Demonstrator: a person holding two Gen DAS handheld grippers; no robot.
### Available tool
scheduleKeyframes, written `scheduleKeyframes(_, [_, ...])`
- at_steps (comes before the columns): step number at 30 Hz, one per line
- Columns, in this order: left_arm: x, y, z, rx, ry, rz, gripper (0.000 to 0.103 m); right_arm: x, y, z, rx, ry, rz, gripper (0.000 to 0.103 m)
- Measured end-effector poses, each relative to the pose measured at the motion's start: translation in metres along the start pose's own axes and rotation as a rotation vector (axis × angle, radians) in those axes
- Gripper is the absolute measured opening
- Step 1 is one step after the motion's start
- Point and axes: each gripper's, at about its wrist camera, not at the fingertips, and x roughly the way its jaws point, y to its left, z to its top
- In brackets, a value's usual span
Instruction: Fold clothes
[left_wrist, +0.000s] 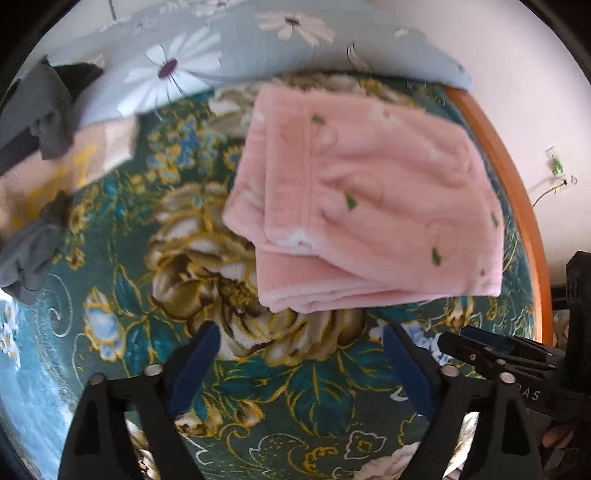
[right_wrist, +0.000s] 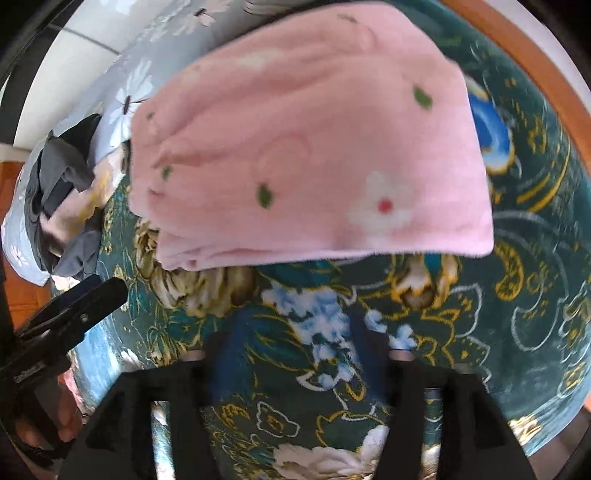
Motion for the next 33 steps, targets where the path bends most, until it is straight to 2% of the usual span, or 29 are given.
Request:
scheduleKeyframes(1, [-0.006, 0.001, 0.002, -0.007, -0.012, 0.002, 0.101, -0.004, 0.003, 0.000, -0.013, -0.009, -0.007, 0.076])
scheduleKeyframes(5, [-0.021, 0.009, 0.001, -0.051, -0.037, 0.014, 0.103, -0.013, 0.015, -0.009, -0.049, -0.030, -0.066, 0.077])
scheduleKeyframes(7, [-0.028, 0.013, -0.008, -0.088, -0.044, -0.015, 0.103, -0.014, 0.018, -0.018, -0.046, -0.044, -0.106, 0.090])
scheduleKeyframes(10, [-0.035, 0.018, -0.021, -0.117, -0.055, -0.039, 0.103, -0.023, 0.015, -0.035, -0.015, -0.052, -0.148, 0.092])
scheduleKeyframes(12, [-0.039, 0.019, -0.030, -0.106, -0.088, -0.030, 0.103, -0.026, 0.016, -0.041, -0.019, -0.046, -0.184, 0.093])
scheduleKeyframes(16, [-0.051, 0.019, -0.038, -0.045, -0.204, 0.030, 0.103, -0.030, 0.022, -0.042, -0.002, -0.052, -0.193, 0.094])
scheduleKeyframes(18, [-0.053, 0.021, -0.038, -0.015, -0.228, 0.044, 0.103, -0.031, 0.023, -0.040, 0.032, -0.058, -0.191, 0.094])
scheduleKeyframes(22, [-0.050, 0.033, -0.035, -0.011, -0.226, 0.044, 0.103, -0.026, 0.023, -0.040, 0.089, -0.055, -0.228, 0.097])
scheduleKeyframes(30, [-0.023, 0.055, -0.026, -0.021, -0.185, 0.051, 0.103, -0.006, 0.035, -0.045, -0.001, -0.031, -0.324, 0.097])
scheduleKeyframes(33, [-0.010, 0.059, -0.021, -0.004, -0.166, 0.043, 0.103, 0.004, 0.038, -0.041, -0.021, -0.011, -0.331, 0.097])
